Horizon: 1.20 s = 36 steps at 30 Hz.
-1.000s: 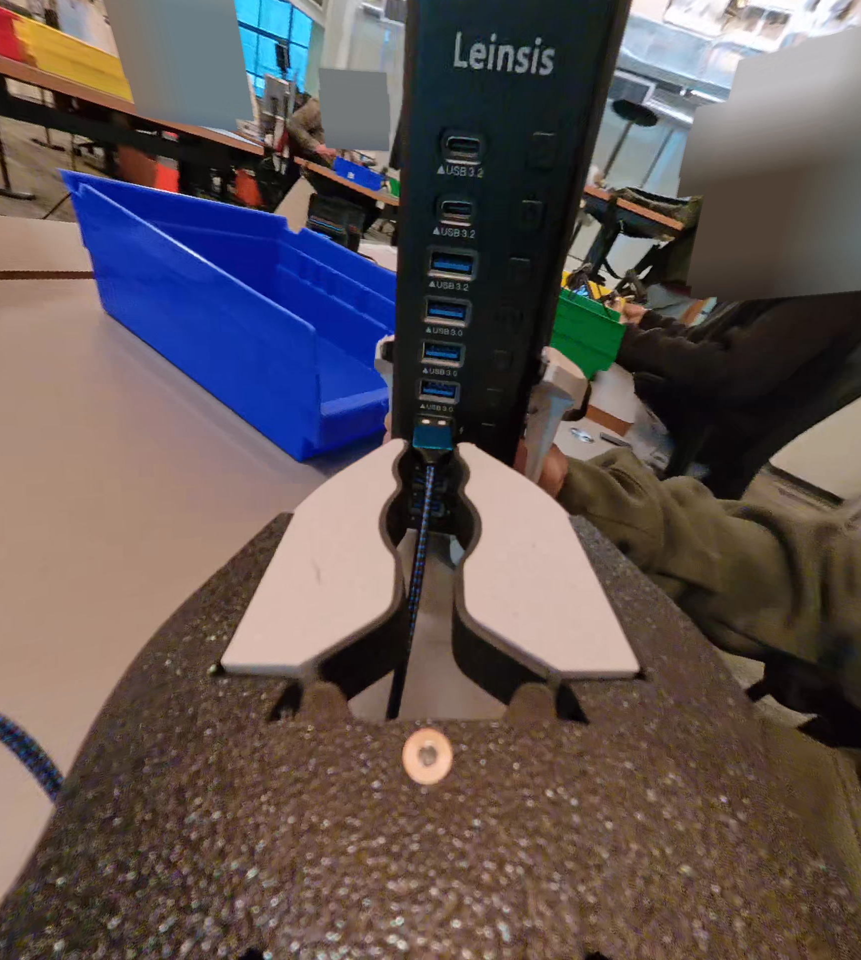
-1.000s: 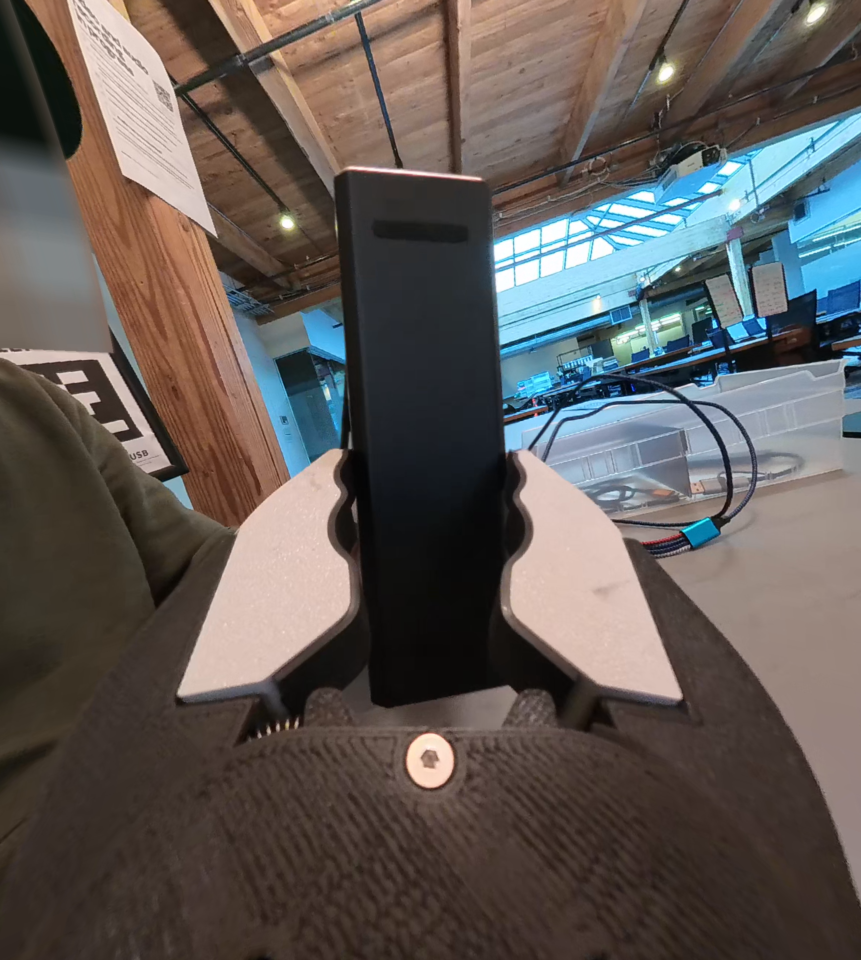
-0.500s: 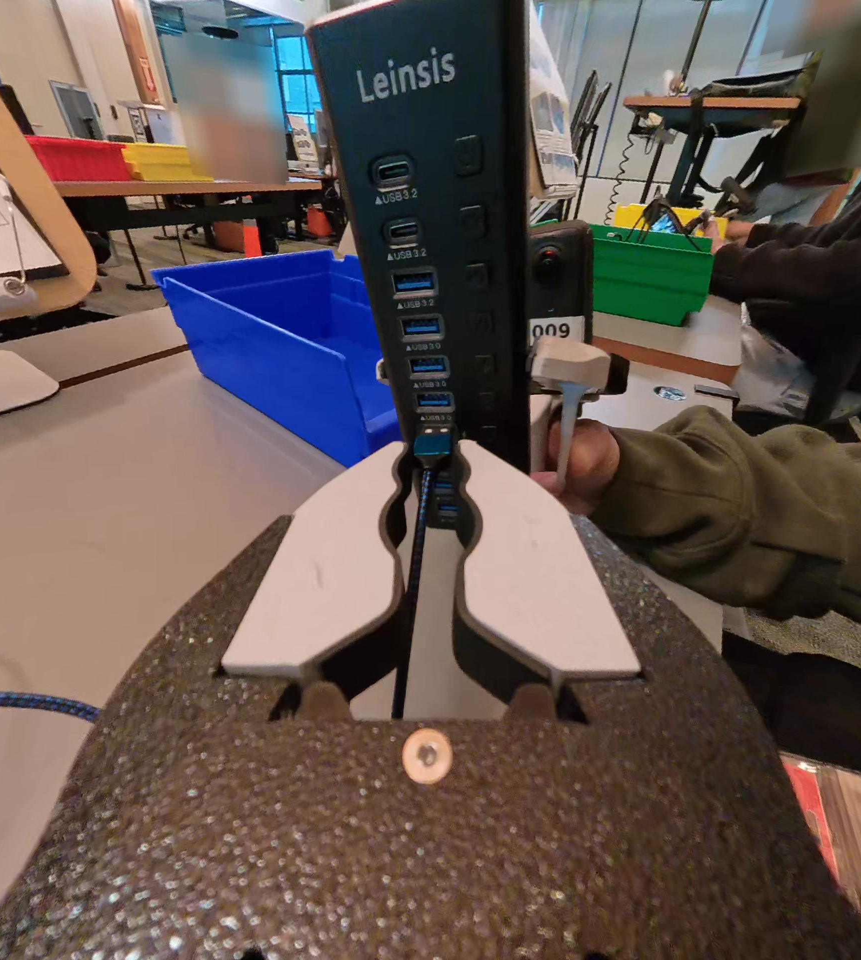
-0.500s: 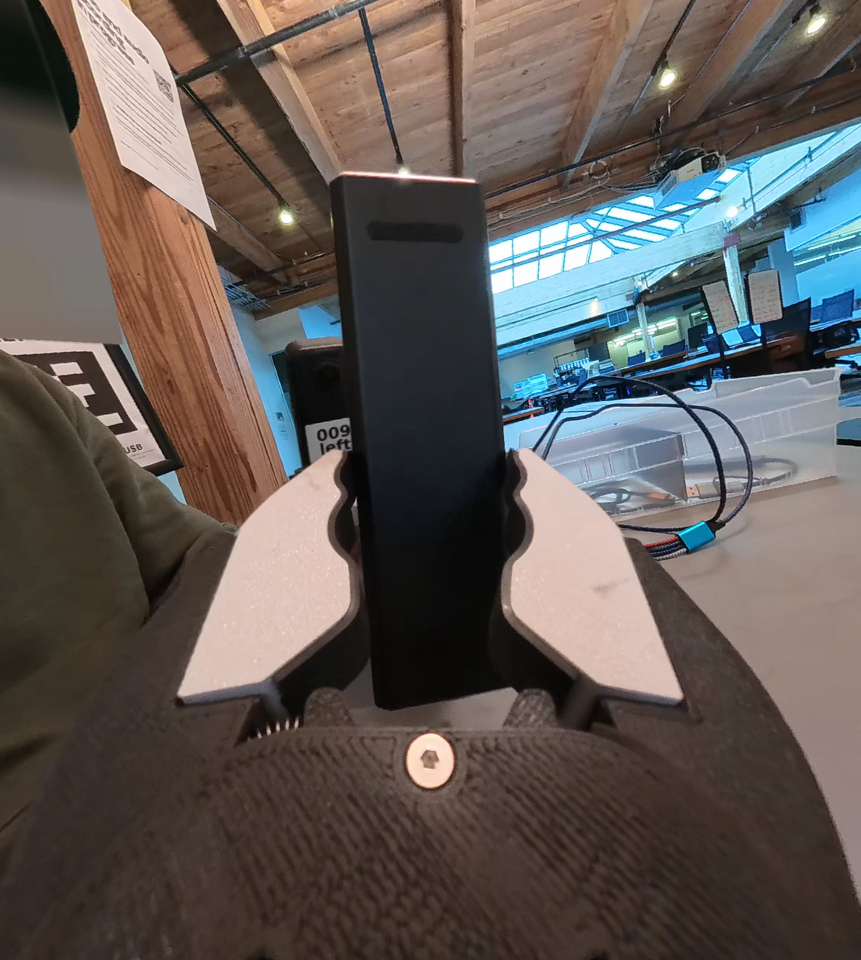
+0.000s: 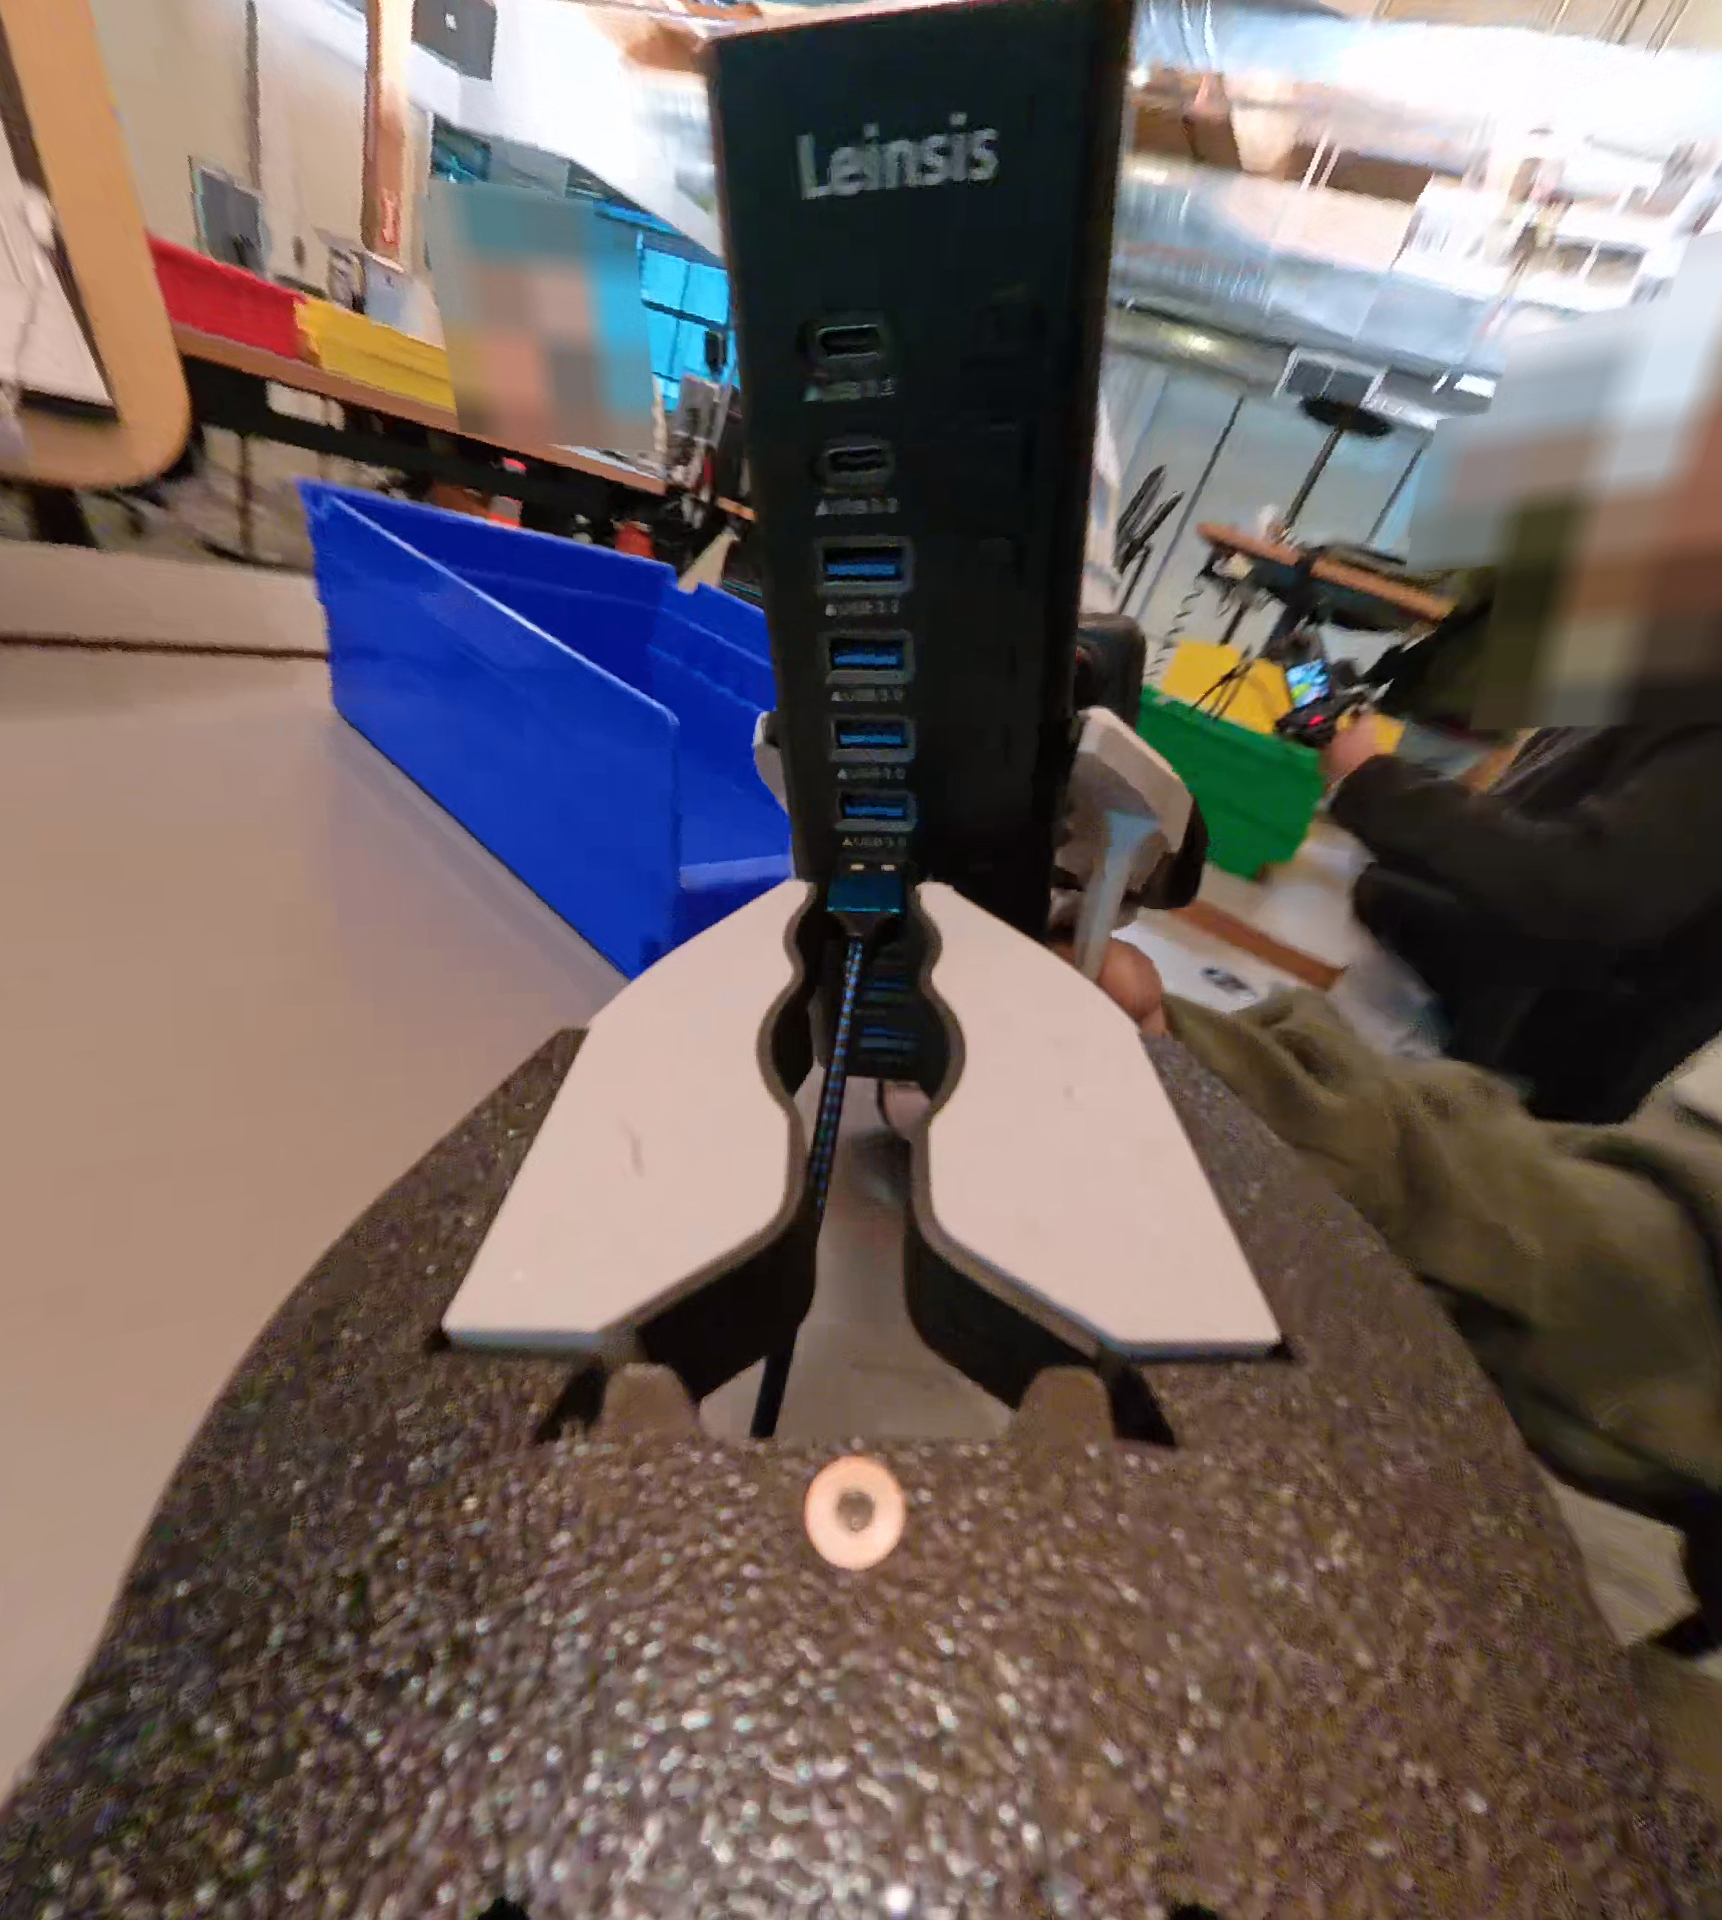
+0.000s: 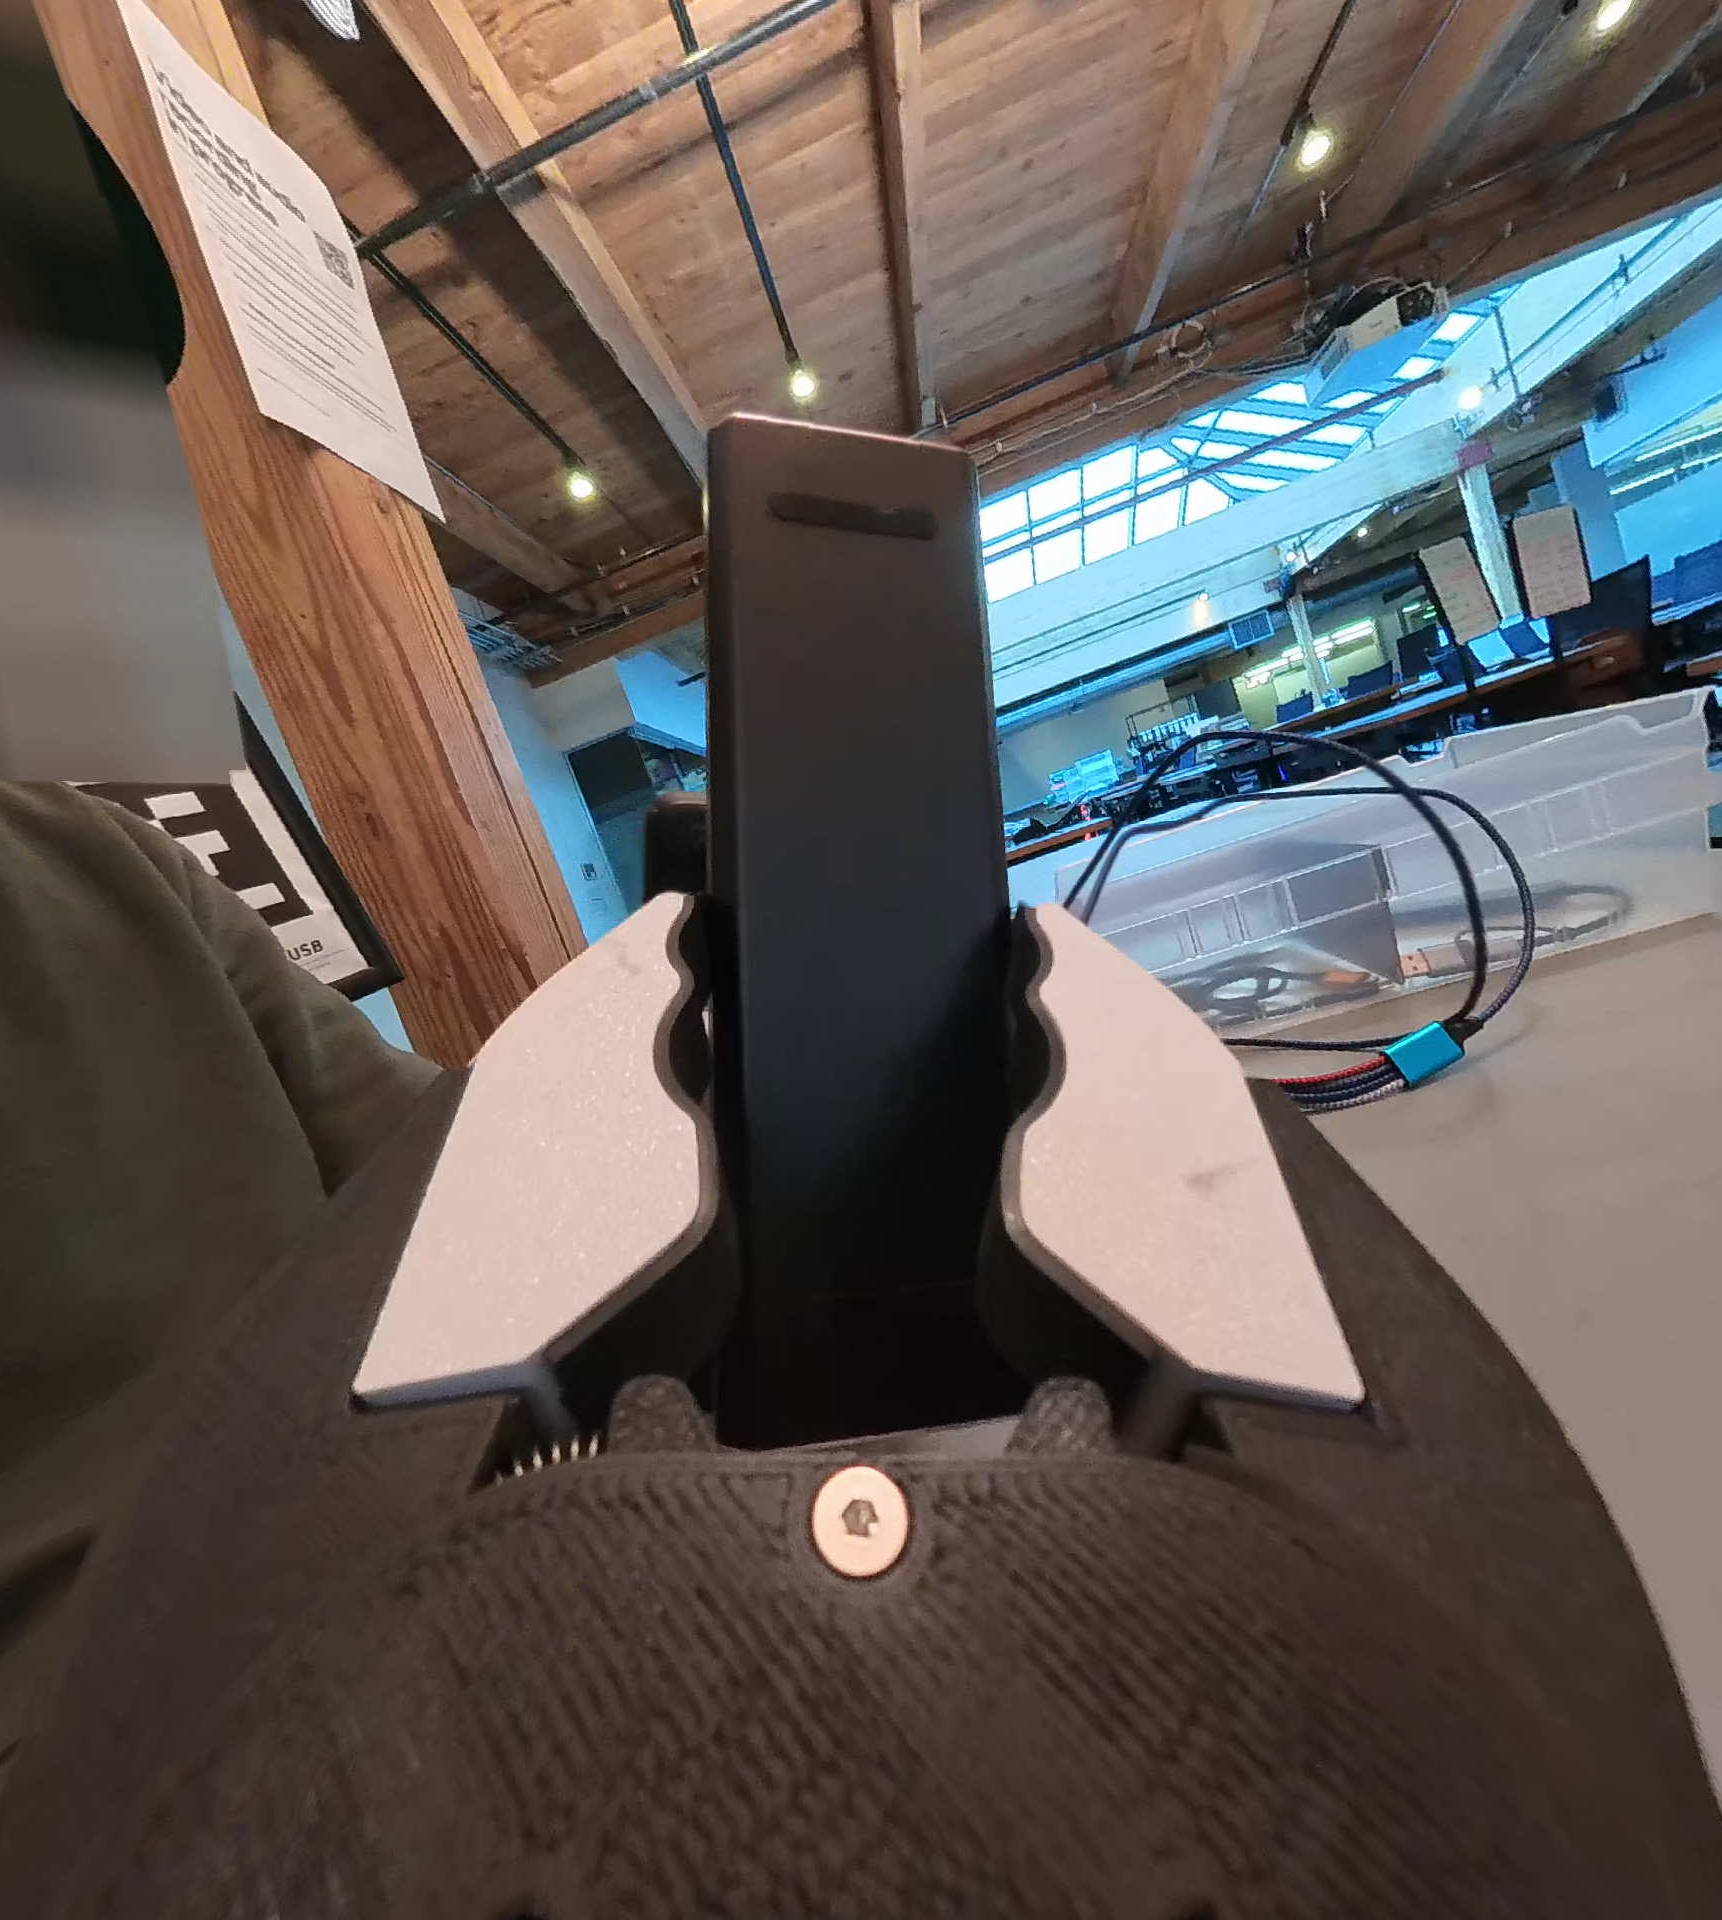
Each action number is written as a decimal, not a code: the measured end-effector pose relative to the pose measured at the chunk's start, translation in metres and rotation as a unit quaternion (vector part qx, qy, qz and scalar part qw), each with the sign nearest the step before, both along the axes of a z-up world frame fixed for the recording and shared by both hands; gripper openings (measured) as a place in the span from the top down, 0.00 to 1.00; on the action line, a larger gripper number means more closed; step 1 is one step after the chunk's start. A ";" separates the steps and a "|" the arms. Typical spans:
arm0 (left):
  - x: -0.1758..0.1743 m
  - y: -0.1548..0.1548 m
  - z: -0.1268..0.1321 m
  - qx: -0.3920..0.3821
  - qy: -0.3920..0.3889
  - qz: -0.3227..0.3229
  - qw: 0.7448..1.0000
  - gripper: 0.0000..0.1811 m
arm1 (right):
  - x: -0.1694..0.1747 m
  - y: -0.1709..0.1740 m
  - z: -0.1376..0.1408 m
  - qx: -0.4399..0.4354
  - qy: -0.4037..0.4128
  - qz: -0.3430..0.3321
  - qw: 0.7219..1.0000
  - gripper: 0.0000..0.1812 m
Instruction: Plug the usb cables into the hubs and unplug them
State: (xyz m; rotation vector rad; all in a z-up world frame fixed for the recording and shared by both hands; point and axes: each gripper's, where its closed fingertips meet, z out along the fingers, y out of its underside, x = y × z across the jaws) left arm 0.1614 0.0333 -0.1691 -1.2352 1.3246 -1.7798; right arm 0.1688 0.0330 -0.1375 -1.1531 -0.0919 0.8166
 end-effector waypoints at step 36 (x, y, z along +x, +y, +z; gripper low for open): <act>-0.001 -0.002 -0.005 0.146 0.026 0.083 0.985 0.93 | -0.002 0.000 0.002 0.011 -0.001 -0.003 1.000 0.68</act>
